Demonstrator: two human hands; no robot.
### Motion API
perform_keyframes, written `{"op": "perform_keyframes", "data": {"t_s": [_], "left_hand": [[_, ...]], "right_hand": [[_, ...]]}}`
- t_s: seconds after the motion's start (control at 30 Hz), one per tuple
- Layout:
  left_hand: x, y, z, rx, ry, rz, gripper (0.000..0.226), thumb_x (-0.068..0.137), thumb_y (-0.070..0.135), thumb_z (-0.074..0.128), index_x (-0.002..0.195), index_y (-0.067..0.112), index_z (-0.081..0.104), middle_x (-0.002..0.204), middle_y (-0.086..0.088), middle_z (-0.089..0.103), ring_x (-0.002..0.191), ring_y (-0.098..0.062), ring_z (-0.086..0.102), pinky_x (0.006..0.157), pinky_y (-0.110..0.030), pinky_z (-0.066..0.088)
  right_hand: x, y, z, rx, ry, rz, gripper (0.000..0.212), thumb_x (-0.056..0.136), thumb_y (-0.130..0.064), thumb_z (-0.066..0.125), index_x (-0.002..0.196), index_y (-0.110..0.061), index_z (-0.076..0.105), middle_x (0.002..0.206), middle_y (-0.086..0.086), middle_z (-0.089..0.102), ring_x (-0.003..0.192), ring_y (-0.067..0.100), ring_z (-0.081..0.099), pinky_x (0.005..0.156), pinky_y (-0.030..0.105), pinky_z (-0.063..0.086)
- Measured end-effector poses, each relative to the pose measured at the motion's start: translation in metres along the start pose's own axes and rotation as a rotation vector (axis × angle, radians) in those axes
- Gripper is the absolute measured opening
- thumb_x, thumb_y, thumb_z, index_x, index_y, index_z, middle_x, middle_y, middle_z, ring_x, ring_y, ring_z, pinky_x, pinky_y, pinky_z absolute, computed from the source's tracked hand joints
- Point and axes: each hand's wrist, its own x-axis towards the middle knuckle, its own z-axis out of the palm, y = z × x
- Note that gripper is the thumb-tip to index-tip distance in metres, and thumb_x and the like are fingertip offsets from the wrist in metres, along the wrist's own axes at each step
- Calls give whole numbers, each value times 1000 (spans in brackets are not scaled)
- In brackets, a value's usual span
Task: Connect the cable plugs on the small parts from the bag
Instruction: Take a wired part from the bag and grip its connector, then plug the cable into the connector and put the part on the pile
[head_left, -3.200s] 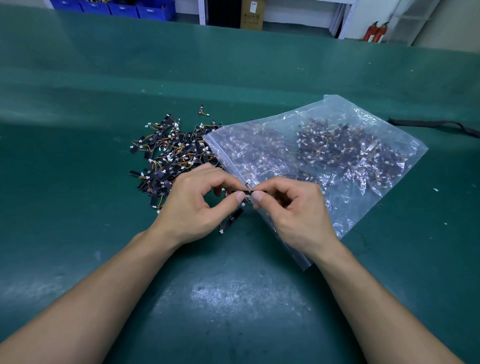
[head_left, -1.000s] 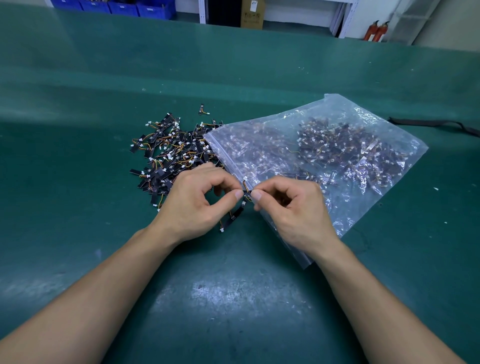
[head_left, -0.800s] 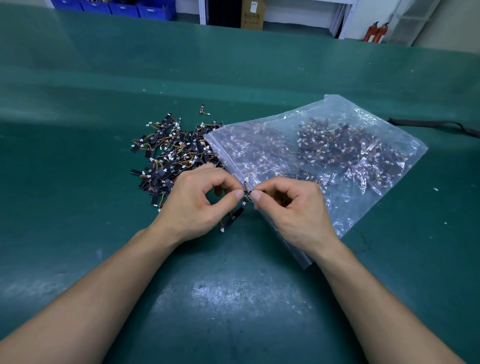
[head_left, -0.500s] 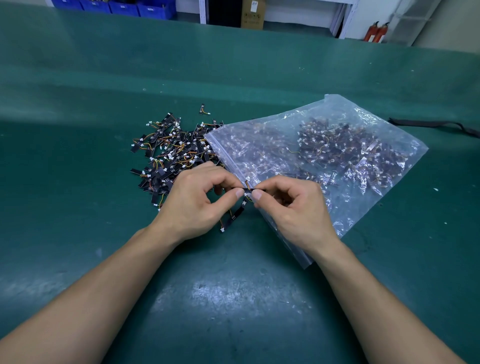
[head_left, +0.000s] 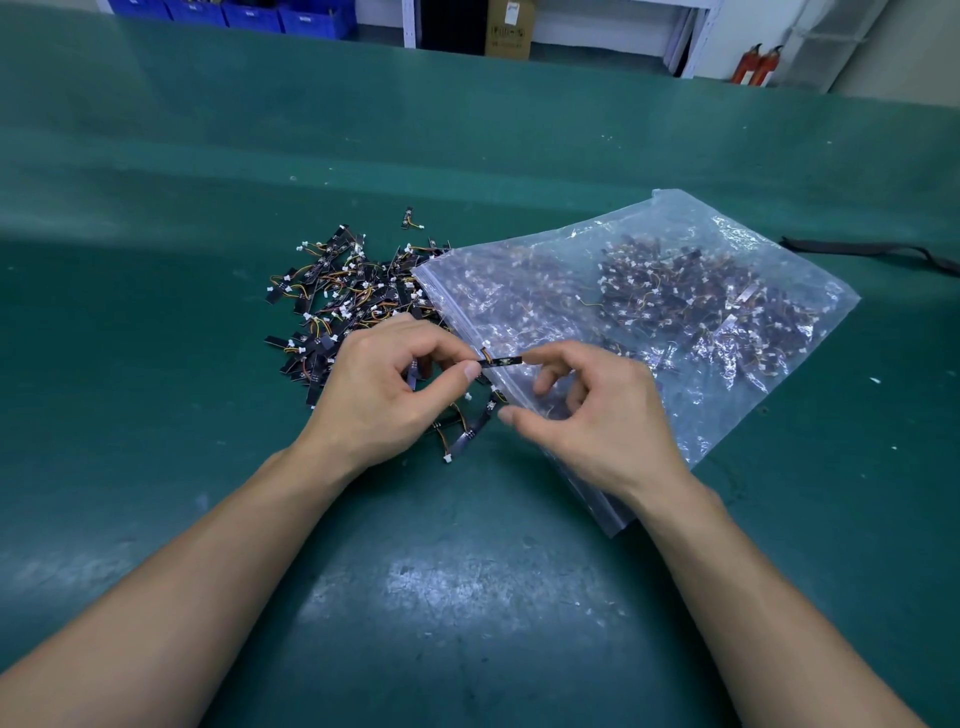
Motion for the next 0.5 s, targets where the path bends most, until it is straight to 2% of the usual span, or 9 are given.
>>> {"op": "perform_keyframes", "data": {"t_s": [0.1,0.2,0.27,0.4,0.5], "left_hand": [[0,-2,0,10,-1,4,4,84,15,74,81,15,76,75,9,70,71,-7,57,68,-22,42],[-1,-2,0,18,-9,20,4,84,15,74,81,14,77,76,6,71,72,-12,59,69,-28,46],[-1,-2,0,28,-10,24,4,85,15,75,82,14,77,76,5,71,73,-15,60,71,-31,47],[5,2,3,120,-39,14,2,86,19,77,85,19,79,77,8,68,74,-16,55,71,-30,46],[20,10,10,243,-102,19,6,88,27,76,89,23,80,78,8,67,76,-18,52,73,-34,46]], "right_hand": [[2,5,-3,-103,-23,47,37,68,-34,88,101,-33,72,80,-20,66,61,-3,54,65,27,48],[4,9,-5,-19,14,53,19,75,-27,83,91,-33,74,75,-20,69,56,0,55,60,16,42],[5,8,-7,28,55,55,12,80,-26,80,85,-35,74,72,-23,68,54,1,54,56,9,38],[7,4,-14,94,167,50,12,83,-27,79,79,-37,74,68,-27,66,52,1,52,53,8,35],[6,-1,-20,133,256,15,10,83,-29,77,84,-38,75,68,-30,65,54,1,55,54,7,36]]}}
